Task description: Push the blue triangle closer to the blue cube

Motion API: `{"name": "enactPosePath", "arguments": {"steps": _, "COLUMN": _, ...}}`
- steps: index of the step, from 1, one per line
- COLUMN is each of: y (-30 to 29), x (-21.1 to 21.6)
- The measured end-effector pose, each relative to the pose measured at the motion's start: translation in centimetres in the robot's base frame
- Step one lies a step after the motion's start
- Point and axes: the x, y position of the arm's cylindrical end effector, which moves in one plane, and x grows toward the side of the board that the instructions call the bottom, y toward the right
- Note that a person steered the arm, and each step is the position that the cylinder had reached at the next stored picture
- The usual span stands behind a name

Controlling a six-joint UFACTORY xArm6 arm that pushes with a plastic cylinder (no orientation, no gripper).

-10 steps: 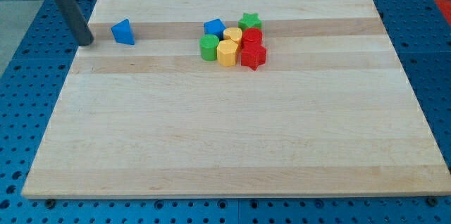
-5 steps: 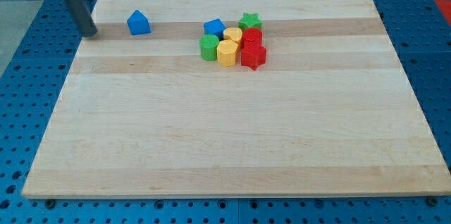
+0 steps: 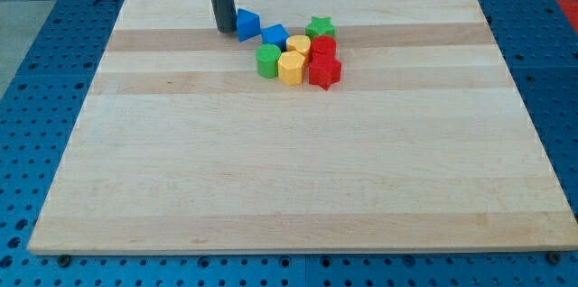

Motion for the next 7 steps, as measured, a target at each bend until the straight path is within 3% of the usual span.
{"name": "enactPosePath", "arguments": {"steps": 1, "y": -0.2, "x": -2.9}}
{"name": "enactPosePath", "arguments": {"steps": 2, "y": 0.1, "x": -3.1}}
{"name": "enactPosePath", "arguments": {"steps": 5, "y": -3.6, "x": -1.8}}
{"name": "enactPosePath", "arguments": {"steps": 7, "y": 0.2, "x": -0.6}}
